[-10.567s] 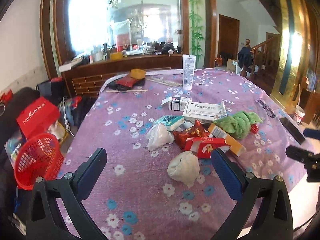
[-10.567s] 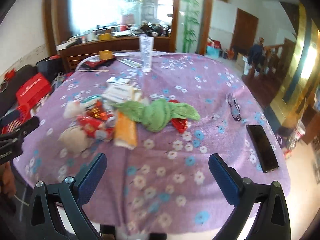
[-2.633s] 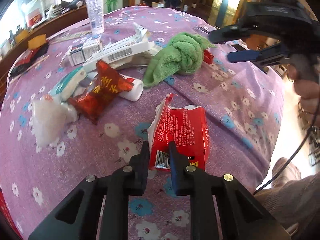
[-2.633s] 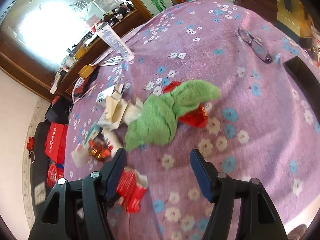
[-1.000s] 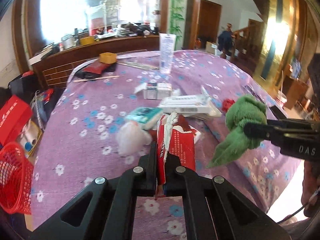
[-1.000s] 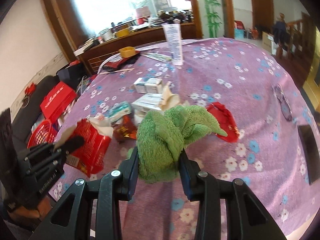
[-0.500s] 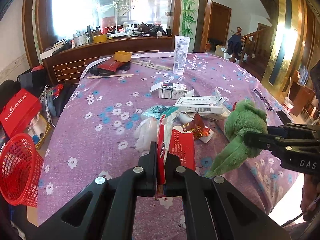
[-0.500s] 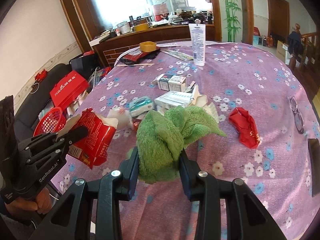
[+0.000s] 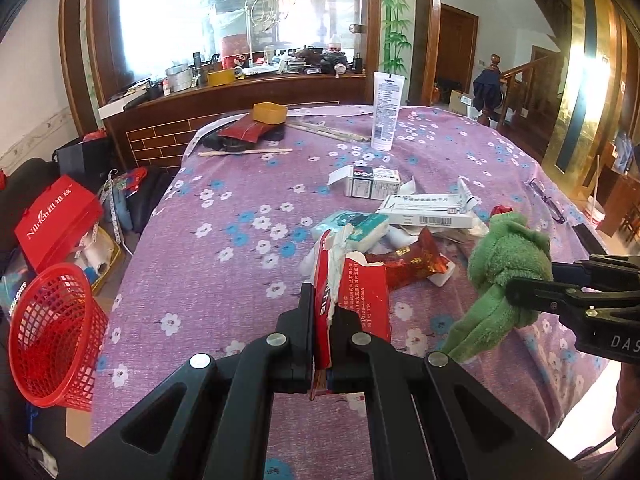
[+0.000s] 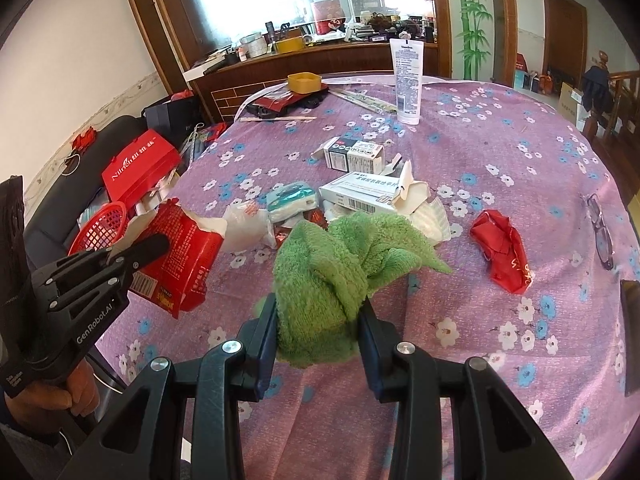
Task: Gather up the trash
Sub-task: 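Lift the red bag and green towel and carry them toward the red basket, then open both tools over the red basket to drop the bag and towel, then move both open tools back over the table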
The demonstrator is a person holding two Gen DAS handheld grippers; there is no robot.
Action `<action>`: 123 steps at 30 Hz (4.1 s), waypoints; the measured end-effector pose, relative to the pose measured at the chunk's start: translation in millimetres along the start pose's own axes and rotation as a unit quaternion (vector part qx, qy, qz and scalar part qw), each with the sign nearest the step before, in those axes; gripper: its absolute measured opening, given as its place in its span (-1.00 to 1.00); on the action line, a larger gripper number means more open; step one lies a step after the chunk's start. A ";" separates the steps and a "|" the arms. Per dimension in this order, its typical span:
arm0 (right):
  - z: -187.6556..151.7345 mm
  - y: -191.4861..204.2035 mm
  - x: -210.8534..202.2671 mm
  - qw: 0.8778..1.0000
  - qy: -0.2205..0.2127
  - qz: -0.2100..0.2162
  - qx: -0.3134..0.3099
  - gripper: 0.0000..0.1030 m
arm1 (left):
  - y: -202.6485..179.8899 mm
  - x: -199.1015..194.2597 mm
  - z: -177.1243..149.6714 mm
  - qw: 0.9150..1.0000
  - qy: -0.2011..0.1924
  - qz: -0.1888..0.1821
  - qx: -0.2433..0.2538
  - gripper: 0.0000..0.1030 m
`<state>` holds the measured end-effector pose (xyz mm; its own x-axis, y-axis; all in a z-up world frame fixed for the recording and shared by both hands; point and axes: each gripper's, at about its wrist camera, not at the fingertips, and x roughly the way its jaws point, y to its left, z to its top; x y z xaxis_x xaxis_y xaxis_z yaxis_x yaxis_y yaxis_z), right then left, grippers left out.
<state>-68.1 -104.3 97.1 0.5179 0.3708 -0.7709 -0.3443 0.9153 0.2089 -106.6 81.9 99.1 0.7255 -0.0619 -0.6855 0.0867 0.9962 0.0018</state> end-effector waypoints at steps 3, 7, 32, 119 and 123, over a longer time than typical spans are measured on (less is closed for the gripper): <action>1.5 3.9 1.2 1.000 0.001 0.000 -0.005 -0.23 | 2.5 -0.5 -0.1 1.000 -0.001 0.003 0.000 -0.94; 2.9 8.7 2.8 1.000 0.003 0.002 -0.011 -0.23 | 5.6 -0.8 0.1 1.000 -0.002 0.005 -0.001 -0.93; 5.8 20.1 10.2 1.000 0.014 0.005 -0.022 -0.23 | 15.6 -0.3 -0.4 1.000 -0.005 0.009 -0.005 -0.93; 45.0 192.8 92.0 0.984 0.083 0.104 -0.114 0.14 | 195.6 -54.1 -48.4 0.981 0.001 0.084 -0.176 -0.03; 32.8 153.9 78.1 0.989 0.081 0.084 -0.086 0.14 | 157.6 -50.5 -46.6 0.986 0.010 0.068 -0.154 -0.03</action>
<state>-55.0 70.8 88.8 0.3144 0.4718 -0.8237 -0.5495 0.7980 0.2474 -161.4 244.9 100.1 0.7026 0.0720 -0.7079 -0.2244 0.9665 -0.1244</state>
